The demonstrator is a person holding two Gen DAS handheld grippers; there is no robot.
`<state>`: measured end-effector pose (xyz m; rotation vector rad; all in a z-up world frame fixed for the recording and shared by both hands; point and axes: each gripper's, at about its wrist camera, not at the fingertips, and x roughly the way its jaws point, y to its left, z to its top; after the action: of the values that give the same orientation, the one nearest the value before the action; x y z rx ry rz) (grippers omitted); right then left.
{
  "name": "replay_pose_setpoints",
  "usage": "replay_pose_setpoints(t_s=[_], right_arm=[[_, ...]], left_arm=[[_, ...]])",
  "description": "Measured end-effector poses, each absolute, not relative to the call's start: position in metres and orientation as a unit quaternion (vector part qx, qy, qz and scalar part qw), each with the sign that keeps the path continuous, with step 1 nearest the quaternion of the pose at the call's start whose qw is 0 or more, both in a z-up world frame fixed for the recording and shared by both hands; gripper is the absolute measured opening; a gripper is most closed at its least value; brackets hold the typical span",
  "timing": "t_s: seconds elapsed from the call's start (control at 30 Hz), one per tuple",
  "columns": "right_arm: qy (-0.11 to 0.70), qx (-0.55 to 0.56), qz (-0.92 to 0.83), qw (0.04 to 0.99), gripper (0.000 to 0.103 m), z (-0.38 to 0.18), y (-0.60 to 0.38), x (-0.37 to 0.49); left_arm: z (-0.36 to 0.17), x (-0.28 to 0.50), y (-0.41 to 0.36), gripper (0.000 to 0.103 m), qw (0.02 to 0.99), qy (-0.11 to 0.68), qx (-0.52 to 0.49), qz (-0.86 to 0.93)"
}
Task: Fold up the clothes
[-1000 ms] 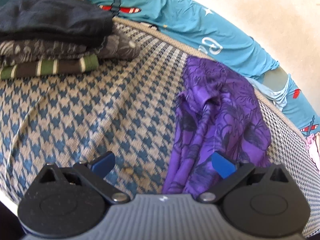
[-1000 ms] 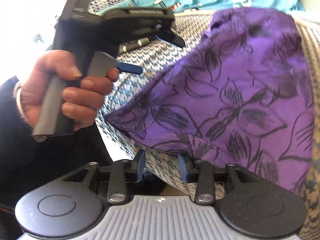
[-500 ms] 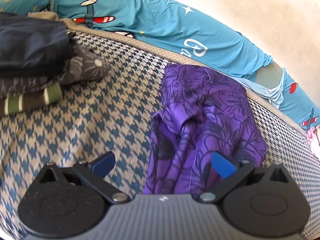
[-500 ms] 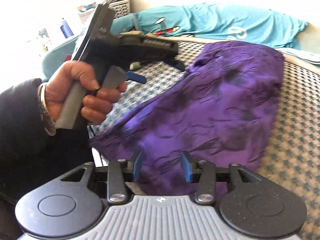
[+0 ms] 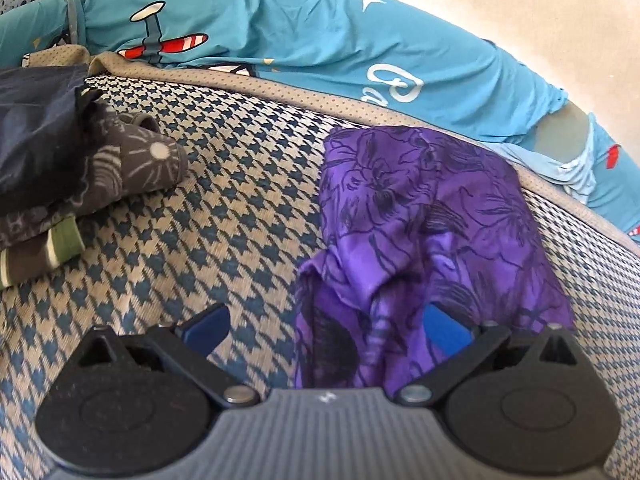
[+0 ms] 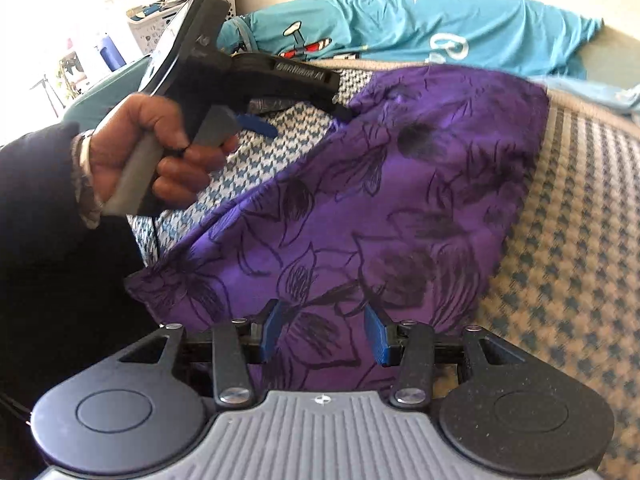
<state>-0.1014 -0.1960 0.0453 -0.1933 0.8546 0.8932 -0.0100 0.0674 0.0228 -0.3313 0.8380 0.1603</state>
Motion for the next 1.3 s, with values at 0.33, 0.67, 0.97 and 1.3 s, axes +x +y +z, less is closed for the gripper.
replay_pose_setpoints(t_s=[0.33, 0.67, 0.97, 1.3], right_arm=[[0.398, -0.105, 0.436, 0.800, 0.056, 0.037, -0.186, -0.106], [0.393, -0.109, 0.451, 0.794, 0.074, 0.036, -0.178, -0.106], [0.378, -0.131, 0.460, 0.793, 0.076, 0.035, -0.181, -0.112], [0.395, -0.057, 0.443, 0.803, 0.075, 0.043, -0.218, -0.109]], left_arm=[[0.011, 0.010, 0.094, 0.103, 0.882, 0.402, -0.207, 0.135], [0.007, 0.011, 0.102, 0.103, 0.881, 0.395, -0.210, 0.155], [0.008, 0.010, 0.104, 0.103, 0.883, 0.379, -0.205, 0.187], [0.009, 0.011, 0.077, 0.103, 0.889, 0.390, -0.105, 0.216]])
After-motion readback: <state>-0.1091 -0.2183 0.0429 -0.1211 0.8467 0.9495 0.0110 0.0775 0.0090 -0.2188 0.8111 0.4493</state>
